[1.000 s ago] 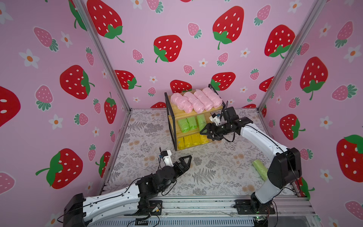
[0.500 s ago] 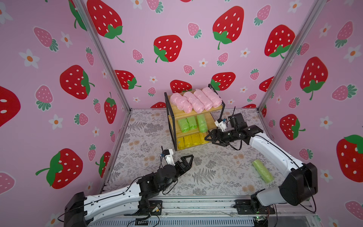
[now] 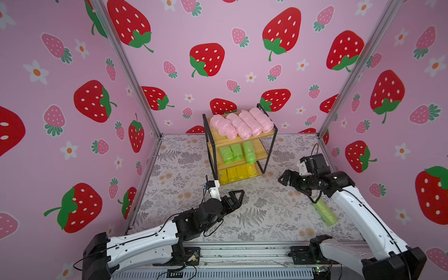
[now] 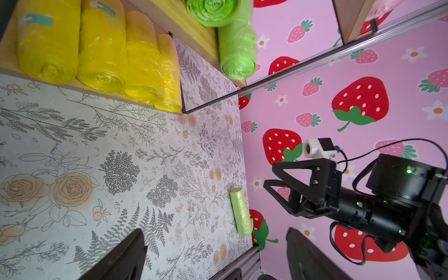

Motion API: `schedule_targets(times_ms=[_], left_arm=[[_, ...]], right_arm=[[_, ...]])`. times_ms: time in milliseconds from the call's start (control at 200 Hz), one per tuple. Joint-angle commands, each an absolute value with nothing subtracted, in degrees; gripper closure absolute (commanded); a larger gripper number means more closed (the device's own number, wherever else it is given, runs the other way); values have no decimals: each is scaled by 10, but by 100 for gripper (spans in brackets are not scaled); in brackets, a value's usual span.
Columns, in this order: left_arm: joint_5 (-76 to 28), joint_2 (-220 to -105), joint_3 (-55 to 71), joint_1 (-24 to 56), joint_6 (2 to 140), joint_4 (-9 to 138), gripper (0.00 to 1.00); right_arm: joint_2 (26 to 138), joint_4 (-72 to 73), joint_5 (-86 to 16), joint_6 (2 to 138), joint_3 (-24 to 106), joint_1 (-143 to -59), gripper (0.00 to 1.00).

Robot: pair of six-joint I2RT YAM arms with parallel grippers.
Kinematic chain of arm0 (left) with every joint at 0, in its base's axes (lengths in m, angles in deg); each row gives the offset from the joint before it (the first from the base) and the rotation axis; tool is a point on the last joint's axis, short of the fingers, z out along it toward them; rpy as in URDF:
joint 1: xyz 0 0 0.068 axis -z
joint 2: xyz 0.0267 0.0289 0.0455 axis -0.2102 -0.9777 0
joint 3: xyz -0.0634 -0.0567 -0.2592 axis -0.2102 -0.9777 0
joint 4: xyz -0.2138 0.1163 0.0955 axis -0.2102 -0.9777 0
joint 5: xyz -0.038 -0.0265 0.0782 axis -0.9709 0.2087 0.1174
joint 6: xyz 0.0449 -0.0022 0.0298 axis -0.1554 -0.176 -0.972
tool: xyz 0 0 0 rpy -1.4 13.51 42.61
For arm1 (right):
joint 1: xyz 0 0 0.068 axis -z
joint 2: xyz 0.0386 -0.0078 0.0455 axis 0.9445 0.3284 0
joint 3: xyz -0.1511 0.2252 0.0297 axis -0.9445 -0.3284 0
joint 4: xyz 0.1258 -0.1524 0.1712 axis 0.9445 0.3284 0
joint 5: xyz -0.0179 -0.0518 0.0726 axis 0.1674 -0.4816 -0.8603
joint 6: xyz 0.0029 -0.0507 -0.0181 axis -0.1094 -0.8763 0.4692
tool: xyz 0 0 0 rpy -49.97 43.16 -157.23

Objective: Sort the rolls of trash bags by color and place them on the shelf
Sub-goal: Pick up the roll of trash bags from the center of the board.

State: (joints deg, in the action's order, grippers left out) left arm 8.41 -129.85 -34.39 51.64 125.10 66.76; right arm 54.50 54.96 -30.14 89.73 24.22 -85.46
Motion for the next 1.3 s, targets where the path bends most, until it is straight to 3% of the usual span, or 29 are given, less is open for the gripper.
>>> schedule_targets(times_ms=[0,210,355,505,610,725,956,1131,1291], left_arm=[[68,-1307,-316,517,1221,663,6],[47,-1330,-317,517,1207,691,6],[38,-1326,-330,517,1199,708,6],[49,-1302,-354,516,1189,717,5],[54,-1284,-368,514,1180,720,4],[37,-1283,-375,505,1175,725,4],[-48,-1362,-376,497,1172,799,4],[-143,-1440,-336,497,1173,806,5],[-183,-1476,-317,497,1173,818,5]], right_arm=[[500,649,-228,931,209,-784,1],[478,584,-205,917,161,-677,1],[546,535,-119,771,188,-675,1],[621,510,-110,592,221,-673,1],[667,519,-166,553,238,-674,1],[690,538,-143,504,261,-667,1],[681,546,-195,466,227,-604,2],[746,547,-185,424,224,-576,10],[785,536,-179,361,177,-577,8]])
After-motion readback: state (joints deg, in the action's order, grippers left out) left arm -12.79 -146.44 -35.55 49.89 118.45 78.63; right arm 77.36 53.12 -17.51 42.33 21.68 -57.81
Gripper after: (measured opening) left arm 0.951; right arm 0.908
